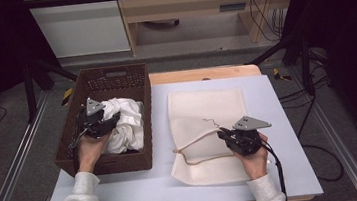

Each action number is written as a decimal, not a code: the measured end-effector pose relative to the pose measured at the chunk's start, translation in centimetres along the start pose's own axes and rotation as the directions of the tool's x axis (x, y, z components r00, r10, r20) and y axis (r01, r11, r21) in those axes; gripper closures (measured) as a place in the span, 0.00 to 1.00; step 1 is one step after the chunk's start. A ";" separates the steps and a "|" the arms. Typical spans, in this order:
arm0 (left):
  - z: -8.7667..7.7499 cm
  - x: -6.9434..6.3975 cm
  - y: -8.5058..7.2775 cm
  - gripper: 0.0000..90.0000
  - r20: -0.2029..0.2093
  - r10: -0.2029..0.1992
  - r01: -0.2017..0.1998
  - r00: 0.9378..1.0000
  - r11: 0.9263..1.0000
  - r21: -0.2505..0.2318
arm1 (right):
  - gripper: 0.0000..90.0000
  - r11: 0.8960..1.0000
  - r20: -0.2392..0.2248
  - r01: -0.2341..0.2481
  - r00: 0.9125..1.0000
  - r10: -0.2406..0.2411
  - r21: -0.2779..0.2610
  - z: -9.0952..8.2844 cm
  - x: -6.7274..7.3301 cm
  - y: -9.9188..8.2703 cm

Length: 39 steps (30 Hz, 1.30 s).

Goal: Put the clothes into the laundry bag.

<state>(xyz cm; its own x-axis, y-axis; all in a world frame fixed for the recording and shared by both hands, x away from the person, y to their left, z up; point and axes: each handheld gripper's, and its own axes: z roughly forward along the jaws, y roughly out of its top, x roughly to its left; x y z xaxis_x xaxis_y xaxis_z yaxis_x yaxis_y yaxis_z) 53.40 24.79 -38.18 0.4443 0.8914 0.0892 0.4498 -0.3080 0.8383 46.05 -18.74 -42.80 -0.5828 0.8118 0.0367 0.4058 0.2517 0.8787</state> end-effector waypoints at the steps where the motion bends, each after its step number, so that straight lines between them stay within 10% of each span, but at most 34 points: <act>1: 0.2 0.0 0.0 0.71 0.010 0.003 -0.003 1.000 1.000 0.017 | 0.90 1.000 -0.001 0.000 1.000 0.000 -0.001 0.0 0.0 0.0; 5: 1.0 -0.3 -0.1 0.68 -0.012 0.042 -0.041 0.999 0.995 0.095 | 0.90 1.000 -0.003 0.001 1.000 -0.001 0.004 0.0 0.0 0.0; 8: 1.1 -0.2 -0.1 0.46 -0.074 0.056 -0.048 0.996 0.994 0.097 | 0.90 1.000 -0.004 0.004 1.000 -0.004 0.007 0.1 0.1 0.0; 10: 1.4 0.1 -0.2 0.18 -0.136 0.036 -0.020 0.990 0.992 0.121 | 0.90 1.000 -0.004 0.000 1.000 0.000 0.005 0.1 0.1 0.0; 14: 2.3 1.6 -0.3 0.03 -0.160 -0.070 0.105 0.985 0.969 0.222 | 0.89 1.000 -0.007 0.000 1.000 0.001 0.014 0.1 0.1 -0.1; 27: 6.4 1.6 -1.4 0.00 -0.084 -0.071 0.104 0.994 0.858 0.503 | 0.83 1.000 -0.018 -0.001 1.000 0.001 0.017 0.2 0.0 0.0; 32: 6.5 1.1 -1.5 0.05 -0.037 -0.070 0.079 0.997 0.840 0.536 | 0.82 1.000 -0.021 -0.004 1.000 0.005 0.024 0.3 -0.1 -0.1; 39: 6.3 0.8 -1.5 0.32 0.011 -0.074 0.056 0.997 0.835 0.547 | 0.82 1.000 -0.027 -0.007 1.000 0.008 0.027 0.4 -0.1 -0.1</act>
<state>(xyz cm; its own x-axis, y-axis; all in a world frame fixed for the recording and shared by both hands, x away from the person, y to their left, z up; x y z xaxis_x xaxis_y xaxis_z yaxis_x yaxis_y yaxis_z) 57.95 23.86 -42.70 0.4183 0.9081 0.0208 0.8245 -0.3892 0.4107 46.35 -18.68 -43.03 -0.5982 0.7994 0.0566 0.4287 0.2595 0.8654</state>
